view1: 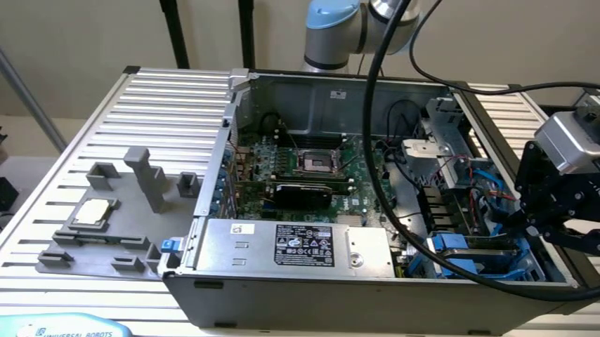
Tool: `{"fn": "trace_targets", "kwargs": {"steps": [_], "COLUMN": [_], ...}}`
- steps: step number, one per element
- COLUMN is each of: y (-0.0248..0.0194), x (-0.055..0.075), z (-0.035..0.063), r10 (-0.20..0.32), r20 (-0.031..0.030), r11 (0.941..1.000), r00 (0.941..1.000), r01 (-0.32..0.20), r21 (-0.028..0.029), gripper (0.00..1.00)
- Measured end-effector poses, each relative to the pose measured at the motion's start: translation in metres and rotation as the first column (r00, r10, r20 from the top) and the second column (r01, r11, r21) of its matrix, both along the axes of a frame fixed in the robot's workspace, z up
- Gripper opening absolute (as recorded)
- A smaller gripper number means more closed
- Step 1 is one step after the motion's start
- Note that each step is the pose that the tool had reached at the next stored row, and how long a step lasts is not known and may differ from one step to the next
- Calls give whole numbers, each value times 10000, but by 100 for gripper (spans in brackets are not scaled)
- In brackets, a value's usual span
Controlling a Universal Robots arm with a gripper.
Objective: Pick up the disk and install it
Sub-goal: 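Insert the first disk wire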
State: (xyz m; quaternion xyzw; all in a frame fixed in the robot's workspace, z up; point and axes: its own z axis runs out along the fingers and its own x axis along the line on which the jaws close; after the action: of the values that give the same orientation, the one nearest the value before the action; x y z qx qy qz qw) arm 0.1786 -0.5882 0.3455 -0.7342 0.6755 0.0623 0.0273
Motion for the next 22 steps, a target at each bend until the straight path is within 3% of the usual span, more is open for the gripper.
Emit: {"fn": "trace_targets", "kwargs": {"steps": [6, 8, 22], "y": [0, -1, -2], "x": [0, 0, 1], "z": [0, 0, 65], "r10": [30, 39, 113], "r20": [0, 0, 0], "r11": [10000, 10000, 9999], "r00": [10000, 10000, 9999], "r01": [-30, -39, -113], "r21": [1, 0, 0], "gripper": [16, 25, 25]}}
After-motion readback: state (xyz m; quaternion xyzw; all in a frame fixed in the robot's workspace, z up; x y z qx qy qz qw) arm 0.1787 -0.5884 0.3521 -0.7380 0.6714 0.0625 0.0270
